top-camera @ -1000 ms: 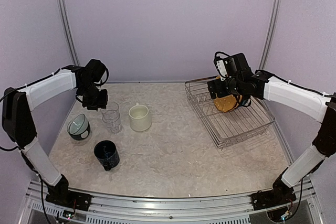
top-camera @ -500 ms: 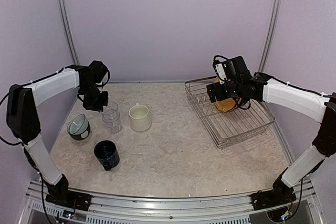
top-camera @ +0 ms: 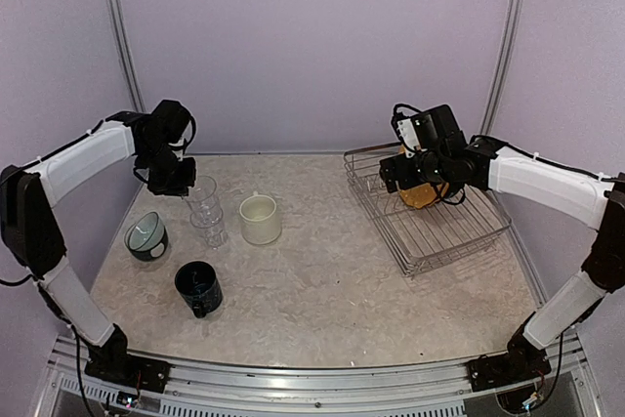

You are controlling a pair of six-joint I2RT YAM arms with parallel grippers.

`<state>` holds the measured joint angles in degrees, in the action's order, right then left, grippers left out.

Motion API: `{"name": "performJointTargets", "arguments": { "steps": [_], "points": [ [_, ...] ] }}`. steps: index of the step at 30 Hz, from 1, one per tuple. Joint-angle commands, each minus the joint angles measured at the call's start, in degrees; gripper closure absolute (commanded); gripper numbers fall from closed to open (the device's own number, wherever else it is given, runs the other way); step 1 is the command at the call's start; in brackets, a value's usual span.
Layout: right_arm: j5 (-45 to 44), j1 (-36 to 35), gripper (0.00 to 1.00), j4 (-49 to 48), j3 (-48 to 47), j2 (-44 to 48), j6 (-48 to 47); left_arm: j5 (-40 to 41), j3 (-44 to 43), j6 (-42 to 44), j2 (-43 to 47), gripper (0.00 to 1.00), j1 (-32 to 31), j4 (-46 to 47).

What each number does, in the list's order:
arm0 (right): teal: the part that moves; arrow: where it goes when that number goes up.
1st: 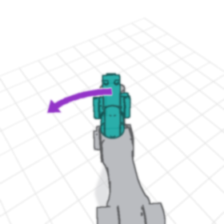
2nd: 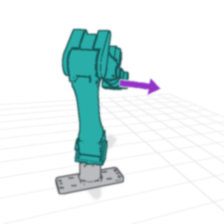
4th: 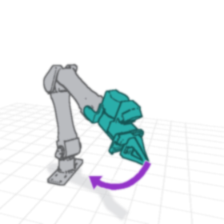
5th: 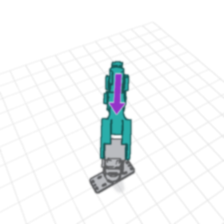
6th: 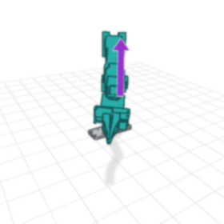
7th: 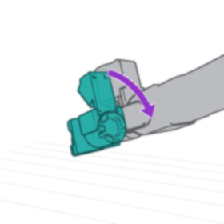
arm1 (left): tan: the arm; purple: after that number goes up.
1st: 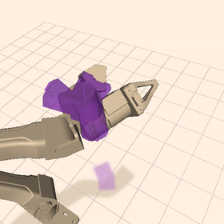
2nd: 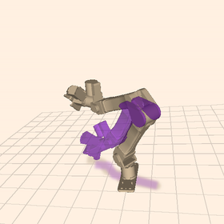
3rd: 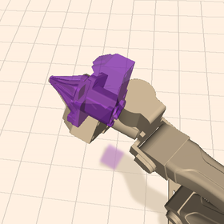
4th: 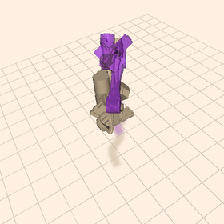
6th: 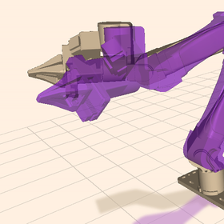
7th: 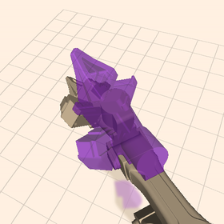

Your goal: Load the mixed dishes into the dish rack

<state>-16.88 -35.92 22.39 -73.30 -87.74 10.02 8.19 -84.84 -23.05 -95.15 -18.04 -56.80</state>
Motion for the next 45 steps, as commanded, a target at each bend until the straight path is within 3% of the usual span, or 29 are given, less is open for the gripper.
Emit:
{"name": "performJointTargets", "arguments": {
  "steps": [1,5,10,14,19,26,38,45],
  "points": [
    [6.92,-1.28,0.03,-1.78,-0.51,2.71,0.83,-2.08,-0.92,0.14,8.35,1.00,0.39,0.44],
    [17.58,-2.73,0.00,-8.44,1.87,3.96,4.01,-8.82,3.29,-1.35,15.92,1.00,0.62,6.47],
    [31.22,-4.94,0.00,-19.43,3.92,2.13,11.06,-26.13,14.75,-9.53,26.34,1.00,0.81,25.46],
    [40.42,-5.82,0.00,-28.84,4.44,-1.02,17.29,-38.83,22.44,-20.22,29.14,1.00,0.89,40.26],
    [49.84,-6.75,0.00,-41.03,6.79,-3.91,25.20,-48.75,30.13,-31.29,28.89,1.00,0.29,57.97],
    [54.99,-8.51,0.00,-50.79,7.08,-7.60,32.43,-52.03,34.82,-39.02,25.43,1.00,-3.48,74.02],
    [60.14,-9.69,0.00,-61.50,6.43,-11.10,39.19,-55.72,36.34,-44.96,18.24,1.00,-7.55,87.86],
    [60.00,-9.67,0.03,-60.47,4.83,-11.95,39.27,-56.78,36.79,-47.08,14.47,1.00,-9.49,93.00]
  ]
}}
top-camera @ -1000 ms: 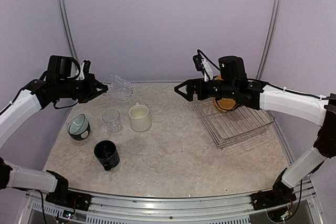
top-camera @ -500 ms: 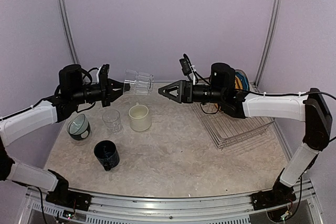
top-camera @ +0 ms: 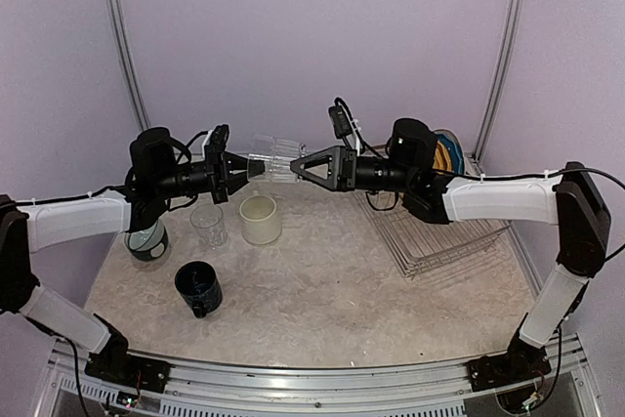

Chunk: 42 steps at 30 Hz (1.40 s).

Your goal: Load the mixed dishes into the dish rack

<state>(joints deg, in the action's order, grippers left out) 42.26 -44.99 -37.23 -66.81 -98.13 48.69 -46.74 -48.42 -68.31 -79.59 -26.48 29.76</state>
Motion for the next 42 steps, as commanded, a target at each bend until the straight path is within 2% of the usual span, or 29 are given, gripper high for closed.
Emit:
{"name": "performJointTargets", "arguments": {
  "steps": [1,8,17,19,23,25,27,28,32,35,37,38,42],
  "points": [
    [0.96,-0.62,0.06,-0.72,-1.88,-1.75,0.46,-1.86,0.40,-1.78,-1.29,1.00,-1.25,6.65],
    [1.35,-0.62,0.24,-2.00,-2.22,-2.97,1.41,-2.21,0.35,-1.57,-2.29,1.00,-2.00,6.79],
    [2.70,-0.63,0.28,-5.86,-2.48,-4.00,3.78,-2.78,0.38,-1.91,-4.02,1.00,-2.71,7.77],
    [3.02,-0.60,0.34,-6.57,-2.34,-3.96,3.87,-2.98,0.33,-1.95,-4.36,1.00,-2.71,7.80],
    [3.06,-0.58,0.58,-7.61,-1.40,-3.17,4.05,-3.22,0.29,-2.17,-4.60,1.00,-2.73,7.95],
    [2.40,-0.54,0.75,-7.59,-0.78,-2.45,3.75,-3.23,0.20,-2.17,-4.67,0.91,-2.70,7.83],
    [1.70,-0.33,0.94,-6.50,-0.52,-1.66,3.11,-3.35,0.22,-2.01,-4.71,0.79,-2.70,7.64],
    [1.30,-0.25,1.00,-5.87,-0.50,-1.21,2.77,-3.29,0.18,-2.00,-4.90,0.71,-2.70,7.44],
    [-1.47,0.76,1.00,1.66,-0.37,1.94,-0.33,-2.72,0.28,-0.65,-4.33,0.42,-2.33,5.33],
    [-8.39,1.71,1.00,14.88,-0.85,6.35,-6.99,-0.52,0.32,2.79,-2.13,0.29,-1.62,-0.62],
    [-16.31,1.84,1.00,26.06,-1.76,9.79,-12.42,3.05,-0.40,7.63,0.46,0.22,-1.38,-8.36],
    [-20.80,1.87,1.00,31.06,-2.09,11.45,-14.84,5.46,-1.22,11.65,2.02,0.19,-1.43,-15.37],
    [-39.05,2.82,1.00,49.56,-2.97,17.63,-20.33,18.28,-5.97,23.73,6.92,0.13,-3.09,-34.57]
  ]
}}
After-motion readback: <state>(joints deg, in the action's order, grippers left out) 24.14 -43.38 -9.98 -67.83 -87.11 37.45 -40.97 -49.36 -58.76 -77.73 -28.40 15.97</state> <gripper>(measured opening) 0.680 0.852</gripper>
